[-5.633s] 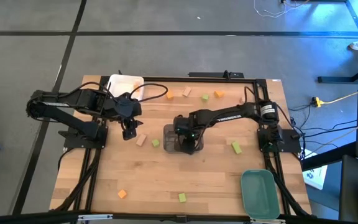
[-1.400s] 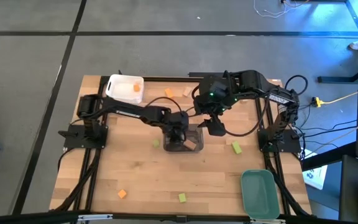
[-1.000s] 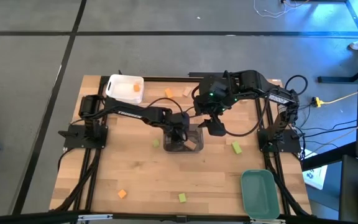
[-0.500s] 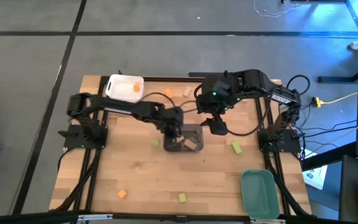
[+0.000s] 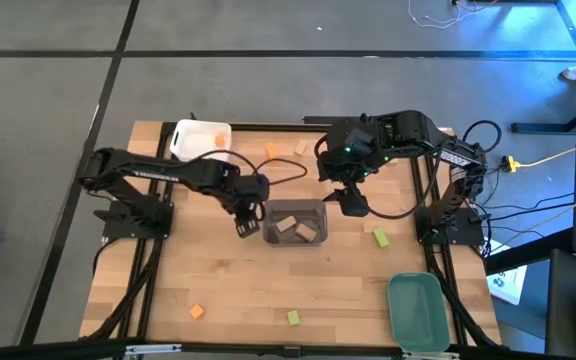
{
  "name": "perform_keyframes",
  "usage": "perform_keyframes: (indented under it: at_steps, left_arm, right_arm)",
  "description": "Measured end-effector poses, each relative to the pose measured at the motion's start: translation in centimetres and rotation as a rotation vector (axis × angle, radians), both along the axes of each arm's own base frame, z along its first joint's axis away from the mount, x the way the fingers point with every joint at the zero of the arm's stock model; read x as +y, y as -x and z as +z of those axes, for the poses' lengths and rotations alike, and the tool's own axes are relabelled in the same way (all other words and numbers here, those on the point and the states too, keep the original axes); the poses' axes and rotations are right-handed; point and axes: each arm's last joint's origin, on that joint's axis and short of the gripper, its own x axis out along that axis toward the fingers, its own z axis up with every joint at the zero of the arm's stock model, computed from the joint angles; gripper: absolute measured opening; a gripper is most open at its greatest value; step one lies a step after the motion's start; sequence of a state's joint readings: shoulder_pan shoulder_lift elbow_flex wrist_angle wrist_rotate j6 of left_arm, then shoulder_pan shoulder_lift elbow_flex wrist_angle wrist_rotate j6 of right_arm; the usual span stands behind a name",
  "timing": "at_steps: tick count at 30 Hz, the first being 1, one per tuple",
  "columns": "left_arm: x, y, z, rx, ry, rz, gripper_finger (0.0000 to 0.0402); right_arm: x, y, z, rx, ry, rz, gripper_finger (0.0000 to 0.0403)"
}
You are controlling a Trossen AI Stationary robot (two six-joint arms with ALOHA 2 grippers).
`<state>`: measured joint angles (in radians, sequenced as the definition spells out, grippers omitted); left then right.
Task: Sort & place blocks by color
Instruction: Put the light green block into the green bin
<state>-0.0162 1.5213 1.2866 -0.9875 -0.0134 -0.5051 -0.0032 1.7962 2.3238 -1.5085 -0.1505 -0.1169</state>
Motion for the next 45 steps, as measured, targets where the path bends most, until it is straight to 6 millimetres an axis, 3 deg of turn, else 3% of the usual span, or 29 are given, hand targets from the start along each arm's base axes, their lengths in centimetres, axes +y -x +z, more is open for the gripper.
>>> perform_keyframes:
  at_steps: [7,19,45]
  left_arm:
    - [0.0,-0.3,-3.8,0.101,0.024,0.057,0.0161]
    - [-0.3,-0.4,-8.0,0.033,0.104,0.037,0.0161]
    - [-0.2,0.0,-10.5,0.041,0.076,0.042,0.0161]
  right_arm:
    - [0.0,0.0,0.0,0.004,0.003,0.005,0.0244]
    - [0.0,0.1,-0.1,0.01,0.003,0.006,0.0244]
    - [0.0,0.1,-0.1,0.01,0.011,0.018,0.0244]
